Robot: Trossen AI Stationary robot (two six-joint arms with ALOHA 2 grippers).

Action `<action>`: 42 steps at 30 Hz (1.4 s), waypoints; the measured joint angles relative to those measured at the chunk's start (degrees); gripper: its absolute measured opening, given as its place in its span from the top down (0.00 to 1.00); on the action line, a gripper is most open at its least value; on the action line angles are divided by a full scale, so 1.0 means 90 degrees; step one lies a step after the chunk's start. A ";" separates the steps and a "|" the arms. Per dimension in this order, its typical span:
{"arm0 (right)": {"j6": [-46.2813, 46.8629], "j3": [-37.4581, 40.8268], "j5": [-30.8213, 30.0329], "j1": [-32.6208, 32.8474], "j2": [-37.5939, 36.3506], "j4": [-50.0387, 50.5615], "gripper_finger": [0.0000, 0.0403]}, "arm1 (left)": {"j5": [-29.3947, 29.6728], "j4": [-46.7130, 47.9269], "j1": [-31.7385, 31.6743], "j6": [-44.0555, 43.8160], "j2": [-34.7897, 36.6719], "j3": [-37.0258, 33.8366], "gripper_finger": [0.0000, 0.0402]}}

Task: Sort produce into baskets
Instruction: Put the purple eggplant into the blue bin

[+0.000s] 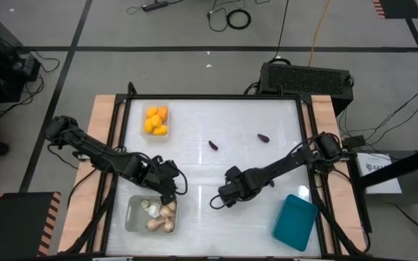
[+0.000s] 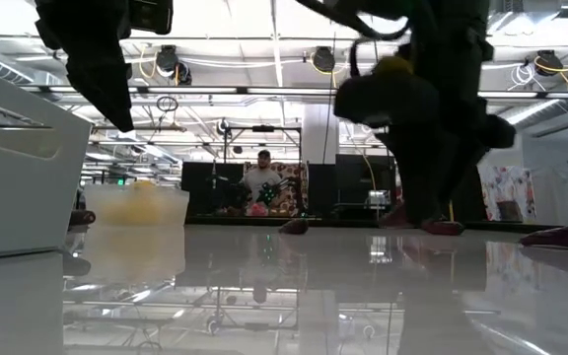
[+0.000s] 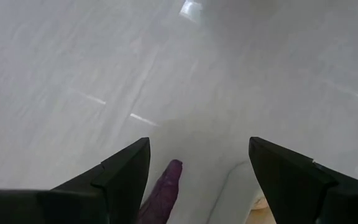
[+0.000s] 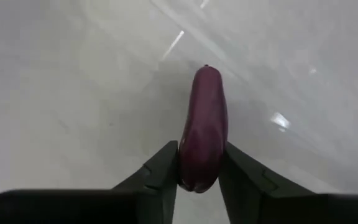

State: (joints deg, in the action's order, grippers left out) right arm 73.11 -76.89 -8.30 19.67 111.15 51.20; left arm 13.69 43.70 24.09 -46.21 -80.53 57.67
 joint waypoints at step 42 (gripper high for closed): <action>0.2090 -0.2931 0.0474 0.4000 -0.0640 0.4313 0.81 | 0.0171 -0.1571 -0.0198 -0.0173 0.0002 0.0000 0.31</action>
State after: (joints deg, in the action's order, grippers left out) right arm 91.92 -103.26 -4.03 55.67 105.39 90.02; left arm 15.24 29.56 22.30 -47.76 -80.51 57.67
